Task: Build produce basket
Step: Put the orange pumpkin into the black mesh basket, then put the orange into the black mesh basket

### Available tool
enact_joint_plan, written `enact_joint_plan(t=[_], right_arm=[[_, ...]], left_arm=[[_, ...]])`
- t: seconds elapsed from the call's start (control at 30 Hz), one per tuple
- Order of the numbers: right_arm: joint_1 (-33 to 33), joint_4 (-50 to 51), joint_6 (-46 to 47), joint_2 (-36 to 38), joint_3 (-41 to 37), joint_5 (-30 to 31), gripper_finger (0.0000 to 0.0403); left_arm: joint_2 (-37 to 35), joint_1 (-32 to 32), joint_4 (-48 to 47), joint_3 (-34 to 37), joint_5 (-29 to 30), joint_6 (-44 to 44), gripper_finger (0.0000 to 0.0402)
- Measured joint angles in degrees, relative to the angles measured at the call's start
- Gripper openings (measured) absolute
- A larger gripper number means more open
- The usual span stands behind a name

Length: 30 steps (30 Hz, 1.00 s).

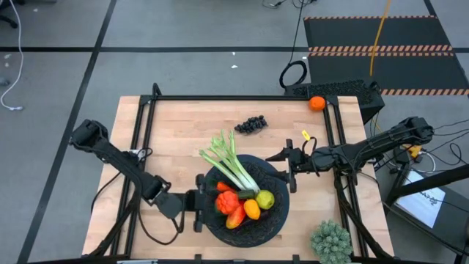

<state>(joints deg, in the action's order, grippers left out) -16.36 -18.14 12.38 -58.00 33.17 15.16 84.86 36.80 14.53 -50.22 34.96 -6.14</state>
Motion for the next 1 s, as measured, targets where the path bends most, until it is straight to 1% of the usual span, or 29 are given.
enact_joint_plan(t=[0.1,0.33,0.43,0.6,0.7,0.8,0.93,1.0], right_arm=[[0.0,0.38,0.0,0.0,0.0,0.0,0.0226],[0.02,1.29,-0.57,0.0,0.0,-0.07,0.0226],[0.02,1.27,-1.84,0.0,0.0,-0.09,0.0226],[0.58,0.98,-5.31,0.0,0.0,-0.02,0.0226],[1.4,0.85,-6.14,0.0,0.0,0.0,0.0226],[2.63,0.85,-7.2,0.0,0.0,0.02,0.0226],[4.87,0.93,-8.7,0.0,0.0,0.05,0.0226],[6.13,1.34,-8.69,0.0,0.0,1.81,0.0226]], left_arm=[[0.76,-0.02,-1.89,-0.02,-0.21,-0.37,0.0323],[0.7,0.15,-6.57,-0.02,-2.82,-5.29,0.0339],[0.66,0.26,-8.28,-0.02,-3.92,-6.57,0.0353],[0.66,-0.84,-10.72,-0.02,-4.02,-9.21,0.0386],[0.51,-1.53,-11.45,-0.02,-4.04,-7.99,0.0398],[-0.95,-2.28,-12.01,-0.02,-4.05,-4.52,0.0394],[-5.39,-3.16,-12.49,-0.02,-4.06,0.34,0.0381],[-8.39,-3.58,-13.38,-0.02,-4.04,2.56,0.0373]])
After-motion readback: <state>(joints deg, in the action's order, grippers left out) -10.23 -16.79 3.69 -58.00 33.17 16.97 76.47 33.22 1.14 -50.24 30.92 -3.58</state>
